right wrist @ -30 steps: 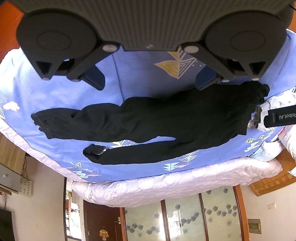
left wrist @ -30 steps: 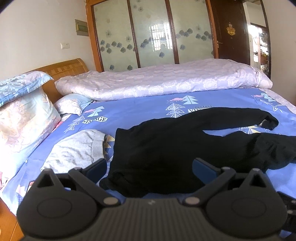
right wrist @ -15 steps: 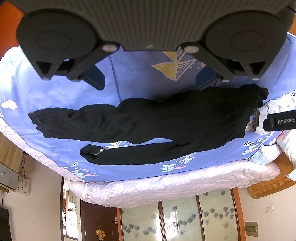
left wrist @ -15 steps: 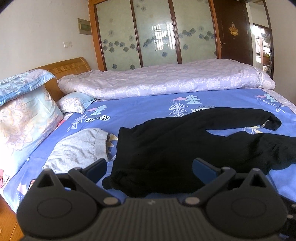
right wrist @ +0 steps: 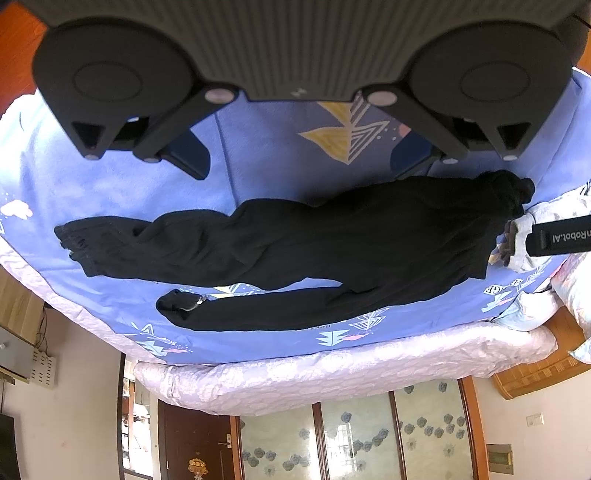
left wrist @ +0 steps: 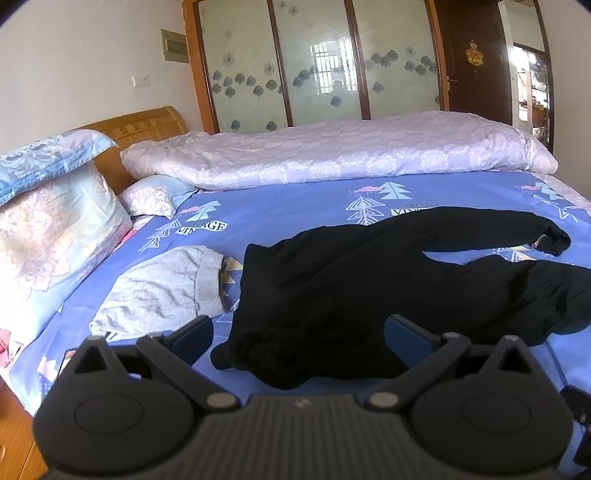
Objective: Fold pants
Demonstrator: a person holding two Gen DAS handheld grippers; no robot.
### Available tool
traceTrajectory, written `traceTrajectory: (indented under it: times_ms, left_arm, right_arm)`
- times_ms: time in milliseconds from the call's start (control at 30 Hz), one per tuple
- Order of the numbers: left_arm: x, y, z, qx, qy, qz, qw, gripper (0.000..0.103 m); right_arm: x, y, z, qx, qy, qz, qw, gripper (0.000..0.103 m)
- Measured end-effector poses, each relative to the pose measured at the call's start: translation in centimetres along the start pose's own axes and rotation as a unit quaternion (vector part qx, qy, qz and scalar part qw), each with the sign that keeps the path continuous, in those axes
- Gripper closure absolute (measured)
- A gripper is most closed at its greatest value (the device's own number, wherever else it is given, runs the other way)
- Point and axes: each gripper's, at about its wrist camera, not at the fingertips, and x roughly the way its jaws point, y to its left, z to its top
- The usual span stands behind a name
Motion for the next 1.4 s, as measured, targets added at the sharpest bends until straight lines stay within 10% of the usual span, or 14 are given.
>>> traceTrajectory:
  times_ms: [800, 933, 1067, 1167, 1300, 1400]
  left_arm:
    - [2.4, 1.8, -1.0, -0.028, 0.049, -0.019, 0.9982, 0.0]
    - [4.2, 4.7, -2.1, -0.071, 0.083, -0.054, 0.9925, 0.007]
    - [7.6, 10.7, -2.4, -0.19, 0.143, -0.098, 0.9664, 0.026]
    - [10.5, 15.2, -3.0, -0.287, 0.184, -0.14, 0.9296, 0.031]
    - [13.1, 18.1, -4.0, -0.345, 0.207, -0.149, 0.9032, 0.03]
    - [15.2, 19.2, -5.1, -0.408, 0.233, -0.194, 0.861, 0.022]
  right_arm:
    - [0.8, 0.3, -0.1, -0.002, 0.025, 0.008, 1.0, 0.009]
    - [1.3, 0.1, -0.3, 0.004, 0.037, 0.014, 0.999, 0.033]
    - [2.2, -0.1, -0.7, 0.014, 0.061, 0.025, 0.998, 0.06]
    - [2.6, 0.1, -1.1, 0.012, 0.07, 0.029, 0.997, 0.063]
    - [2.9, -0.4, -1.2, 0.02, 0.079, 0.03, 0.996, 0.063]
    - [3.5, -1.3, -1.0, 0.04, 0.084, 0.042, 0.995, 0.063]
